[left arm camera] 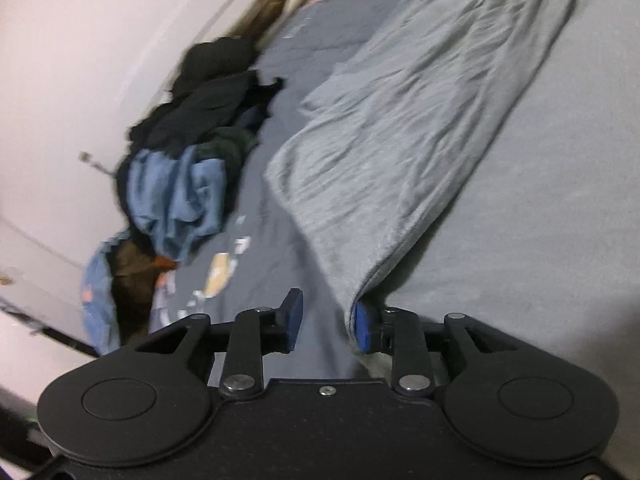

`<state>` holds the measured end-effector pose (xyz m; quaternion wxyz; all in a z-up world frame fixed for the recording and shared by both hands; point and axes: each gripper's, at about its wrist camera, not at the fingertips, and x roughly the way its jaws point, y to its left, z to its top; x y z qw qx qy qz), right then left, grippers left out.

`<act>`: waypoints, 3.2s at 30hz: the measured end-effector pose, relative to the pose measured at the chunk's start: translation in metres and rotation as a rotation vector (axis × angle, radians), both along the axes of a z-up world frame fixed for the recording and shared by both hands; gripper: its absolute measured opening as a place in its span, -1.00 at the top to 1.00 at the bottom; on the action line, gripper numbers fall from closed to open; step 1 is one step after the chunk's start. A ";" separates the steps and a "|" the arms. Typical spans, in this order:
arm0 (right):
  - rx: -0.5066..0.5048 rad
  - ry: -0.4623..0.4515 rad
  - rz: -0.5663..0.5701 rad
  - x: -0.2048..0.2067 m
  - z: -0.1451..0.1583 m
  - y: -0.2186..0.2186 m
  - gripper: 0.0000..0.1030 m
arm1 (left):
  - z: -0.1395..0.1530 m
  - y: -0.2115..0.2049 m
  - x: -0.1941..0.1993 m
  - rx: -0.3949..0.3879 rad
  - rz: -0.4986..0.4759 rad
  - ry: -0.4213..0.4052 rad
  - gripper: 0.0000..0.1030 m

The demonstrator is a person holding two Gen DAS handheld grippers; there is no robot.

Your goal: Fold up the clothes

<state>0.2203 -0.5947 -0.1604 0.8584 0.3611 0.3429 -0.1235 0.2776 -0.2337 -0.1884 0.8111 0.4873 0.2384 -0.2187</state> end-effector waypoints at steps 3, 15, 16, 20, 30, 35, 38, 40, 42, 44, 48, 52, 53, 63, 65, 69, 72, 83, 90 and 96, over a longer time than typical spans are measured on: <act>0.005 -0.017 0.042 0.010 0.009 0.008 0.10 | 0.023 0.008 -0.002 -0.095 -0.015 0.060 0.19; -0.082 0.020 0.457 0.155 0.012 0.142 -0.02 | 0.004 0.005 0.000 -0.094 -0.062 0.075 0.15; -0.087 0.026 0.491 0.168 0.011 0.154 -0.02 | 0.006 0.006 0.000 -0.108 -0.061 0.084 0.15; -0.108 0.050 0.629 0.219 0.006 0.203 -0.02 | 0.005 0.009 0.002 -0.118 -0.063 0.113 0.15; -0.063 -0.002 0.623 0.273 -0.003 0.233 -0.02 | 0.018 0.017 0.006 -0.157 -0.045 0.123 0.15; -0.266 -0.011 0.764 0.269 0.020 0.245 -0.02 | 0.023 0.018 0.008 -0.171 -0.033 0.119 0.05; -0.392 0.063 0.869 0.274 0.020 0.255 0.00 | 0.019 0.016 0.007 -0.154 -0.039 0.122 0.05; -0.389 0.107 0.869 0.281 0.015 0.258 0.00 | 0.018 0.017 0.009 -0.154 -0.033 0.122 0.05; -0.387 0.135 0.888 0.286 0.006 0.263 0.06 | 0.018 0.018 0.008 -0.159 -0.026 0.118 0.05; -0.375 0.182 0.906 0.289 -0.003 0.267 0.24 | 0.019 0.019 0.010 -0.161 -0.019 0.115 0.05; -0.345 0.166 0.859 0.290 -0.002 0.265 0.91 | 0.018 0.020 0.011 -0.160 -0.020 0.118 0.05; -0.265 0.094 0.719 0.293 0.008 0.250 0.92 | 0.018 0.019 0.010 -0.162 -0.025 0.121 0.05; -0.244 0.079 0.682 0.294 0.010 0.246 0.92 | 0.018 0.019 0.010 -0.166 -0.024 0.122 0.05; -0.361 0.081 0.727 0.293 0.008 0.271 0.51 | 0.000 0.011 0.006 -0.155 -0.047 -0.035 0.24; -0.369 0.070 0.726 0.295 0.012 0.269 0.46 | -0.009 0.006 0.003 -0.110 -0.071 -0.067 0.60; -0.394 0.083 0.754 0.299 0.010 0.270 0.64 | -0.011 0.007 0.004 -0.079 -0.090 -0.001 0.94; -0.440 0.098 0.780 0.297 0.003 0.278 1.00 | -0.002 0.012 0.005 -0.071 -0.092 0.046 0.95; -0.345 0.084 0.709 0.293 0.007 0.255 0.87 | 0.019 0.028 0.009 -0.125 -0.043 0.163 0.38; -0.388 -0.069 0.628 0.214 0.065 0.205 0.10 | 0.077 0.047 0.036 -0.491 0.147 0.150 -0.03; -0.435 -0.171 0.474 0.098 0.104 0.152 -0.15 | 0.101 0.044 0.046 -0.716 0.253 0.197 -0.04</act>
